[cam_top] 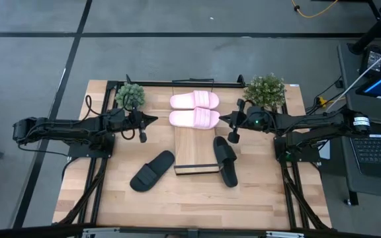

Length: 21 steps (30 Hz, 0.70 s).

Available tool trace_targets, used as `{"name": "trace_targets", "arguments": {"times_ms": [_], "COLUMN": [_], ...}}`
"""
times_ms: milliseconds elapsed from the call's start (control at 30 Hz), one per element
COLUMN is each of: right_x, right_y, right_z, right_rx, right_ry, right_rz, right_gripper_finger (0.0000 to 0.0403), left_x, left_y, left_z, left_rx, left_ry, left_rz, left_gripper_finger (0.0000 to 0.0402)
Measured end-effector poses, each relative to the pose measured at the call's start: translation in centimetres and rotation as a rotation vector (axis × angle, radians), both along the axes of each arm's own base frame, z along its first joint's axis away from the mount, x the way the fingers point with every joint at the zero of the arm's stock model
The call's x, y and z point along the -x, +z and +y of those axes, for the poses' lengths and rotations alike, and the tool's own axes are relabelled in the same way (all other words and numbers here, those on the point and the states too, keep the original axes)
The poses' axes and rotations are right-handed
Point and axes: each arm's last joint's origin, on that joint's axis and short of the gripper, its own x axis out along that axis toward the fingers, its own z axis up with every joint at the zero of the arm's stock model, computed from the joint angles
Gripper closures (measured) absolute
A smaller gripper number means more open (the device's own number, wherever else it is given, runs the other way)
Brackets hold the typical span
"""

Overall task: Pick and place slides into the shelf
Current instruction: Put the right black slides on the shelf

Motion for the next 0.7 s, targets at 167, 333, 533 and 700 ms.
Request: {"name": "trace_targets", "arguments": {"times_ms": [167,333,533,700], "right_x": [0.1,1.0,2.0,2.2], "right_y": [1.0,1.9,2.3,1.8], "right_z": [0.1,0.3,0.4,0.5], "right_rx": [-0.009,-0.050,-0.055,-0.080], "right_ry": [-0.006,-0.018,-0.019,-0.005], "right_rz": [-0.081,-0.126,-0.103,-0.051], "right_gripper_finger": [0.0393,0.0393,0.0393,0.0393], "left_x": [0.0,0.0,0.0,0.0], "left_y": [0.0,0.0,0.0,0.0], "left_z": [0.0,0.0,0.0,0.0], "left_rx": [0.000,0.000,0.000,0.000], "left_ry": [0.000,0.000,0.000,0.000], "left_rz": [0.000,0.001,0.001,0.001], "left_gripper_finger": [0.0401,0.0401,0.0401,0.0401]}}
